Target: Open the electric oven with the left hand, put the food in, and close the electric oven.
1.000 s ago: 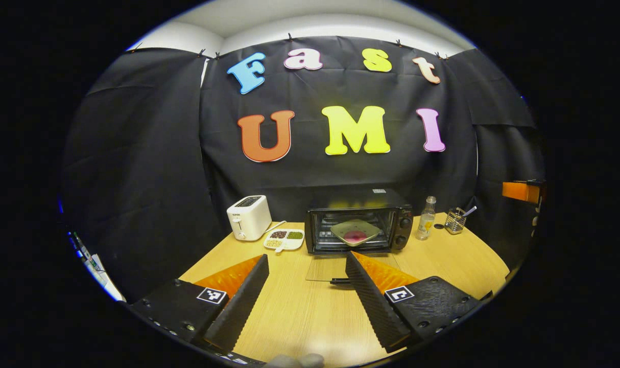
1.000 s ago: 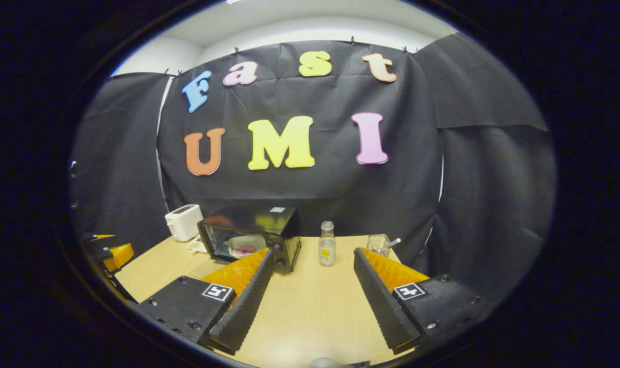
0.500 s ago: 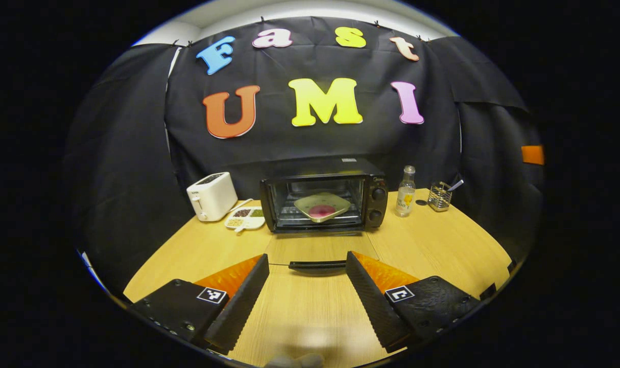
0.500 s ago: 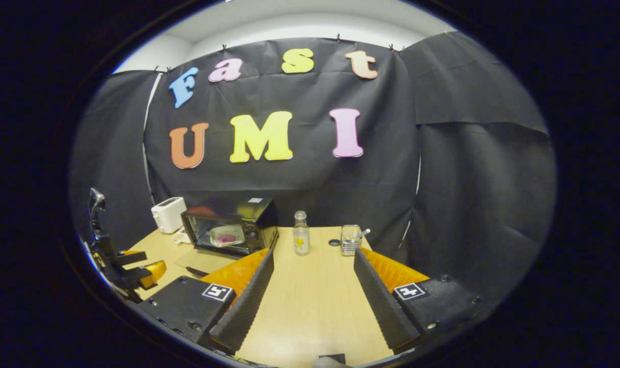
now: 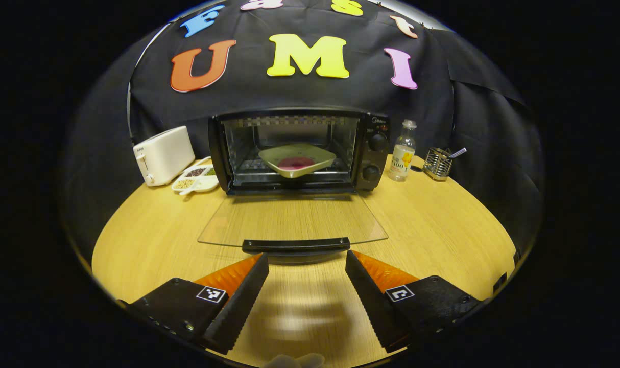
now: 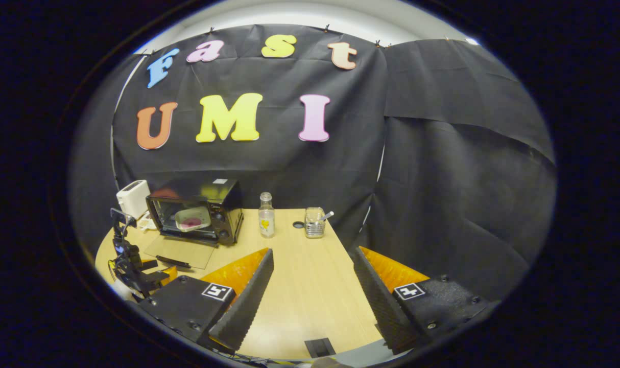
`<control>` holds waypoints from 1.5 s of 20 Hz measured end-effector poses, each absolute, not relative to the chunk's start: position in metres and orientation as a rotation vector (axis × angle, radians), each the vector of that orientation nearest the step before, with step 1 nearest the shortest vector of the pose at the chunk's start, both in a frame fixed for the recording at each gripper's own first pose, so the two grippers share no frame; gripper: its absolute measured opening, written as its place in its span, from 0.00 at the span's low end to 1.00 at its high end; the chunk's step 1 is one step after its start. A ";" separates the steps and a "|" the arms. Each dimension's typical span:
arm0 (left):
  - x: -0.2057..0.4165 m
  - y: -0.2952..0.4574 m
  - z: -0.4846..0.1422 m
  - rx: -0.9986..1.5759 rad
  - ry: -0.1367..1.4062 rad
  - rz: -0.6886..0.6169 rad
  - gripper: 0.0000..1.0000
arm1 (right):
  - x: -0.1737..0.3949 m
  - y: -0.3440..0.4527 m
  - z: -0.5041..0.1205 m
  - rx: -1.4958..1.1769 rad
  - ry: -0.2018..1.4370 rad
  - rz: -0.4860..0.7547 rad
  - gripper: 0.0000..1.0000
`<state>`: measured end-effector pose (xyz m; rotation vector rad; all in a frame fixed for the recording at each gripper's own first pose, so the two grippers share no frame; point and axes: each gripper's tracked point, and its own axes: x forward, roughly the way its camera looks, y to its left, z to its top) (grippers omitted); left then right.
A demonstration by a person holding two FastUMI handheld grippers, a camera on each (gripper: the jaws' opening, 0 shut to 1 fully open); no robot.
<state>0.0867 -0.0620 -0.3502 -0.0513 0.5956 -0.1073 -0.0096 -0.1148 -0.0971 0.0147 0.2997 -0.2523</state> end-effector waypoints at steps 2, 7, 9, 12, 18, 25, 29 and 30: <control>0.094 -0.061 -0.367 -0.038 0.621 -0.116 0.97 | -0.014 -0.112 -0.100 0.024 0.316 -0.275 0.96; 0.104 -0.057 -0.392 -0.023 0.664 -0.106 0.97 | -0.012 -0.109 -0.102 0.048 0.339 -0.313 1.00; 0.107 -0.057 -0.395 -0.020 0.668 -0.099 0.97 | -0.008 -0.106 -0.104 0.057 0.346 -0.318 1.00; 0.113 -0.057 -0.394 -0.011 0.647 -0.081 0.97 | -0.008 -0.104 -0.108 0.042 0.357 -0.315 1.00; 0.114 -0.057 -0.390 -0.012 0.660 -0.044 0.98 | -0.007 -0.104 -0.113 0.072 0.355 -0.302 1.00; 0.121 -0.053 -0.350 -0.023 0.612 -0.028 0.98 | -0.011 -0.109 -0.123 0.099 0.355 -0.292 1.00; 0.133 -0.051 -0.318 -0.027 0.560 -0.025 0.98 | -0.012 -0.109 -0.128 0.083 0.354 -0.290 1.00; 0.137 -0.050 -0.311 -0.028 0.547 -0.023 0.98 | -0.012 -0.109 -0.128 0.088 0.353 -0.290 1.00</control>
